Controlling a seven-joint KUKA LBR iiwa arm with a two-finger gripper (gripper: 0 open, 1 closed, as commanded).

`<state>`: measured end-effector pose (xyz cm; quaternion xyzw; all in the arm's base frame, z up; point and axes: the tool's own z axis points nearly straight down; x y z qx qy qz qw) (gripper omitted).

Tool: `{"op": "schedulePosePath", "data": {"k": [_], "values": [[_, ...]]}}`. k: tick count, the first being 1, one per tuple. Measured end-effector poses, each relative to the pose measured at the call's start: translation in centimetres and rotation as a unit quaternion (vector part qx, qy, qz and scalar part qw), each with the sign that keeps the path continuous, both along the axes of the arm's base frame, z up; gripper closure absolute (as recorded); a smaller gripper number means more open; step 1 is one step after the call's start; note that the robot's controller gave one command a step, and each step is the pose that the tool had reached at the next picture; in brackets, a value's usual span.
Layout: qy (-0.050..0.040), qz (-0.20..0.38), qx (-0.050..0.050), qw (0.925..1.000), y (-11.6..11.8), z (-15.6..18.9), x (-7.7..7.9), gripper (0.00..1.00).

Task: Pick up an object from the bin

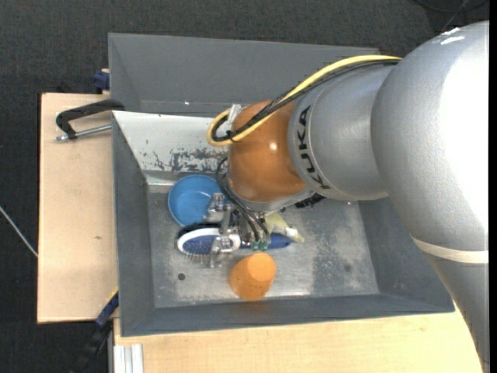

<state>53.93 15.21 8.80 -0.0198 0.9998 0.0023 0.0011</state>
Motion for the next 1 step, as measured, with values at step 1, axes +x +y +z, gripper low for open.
{"op": "schedulePosePath", "data": {"k": [1], "values": [[-0.0037, 0.000, 0.000, 1.0000, 0.15, 9.56, 0.20, 1.00]]}}
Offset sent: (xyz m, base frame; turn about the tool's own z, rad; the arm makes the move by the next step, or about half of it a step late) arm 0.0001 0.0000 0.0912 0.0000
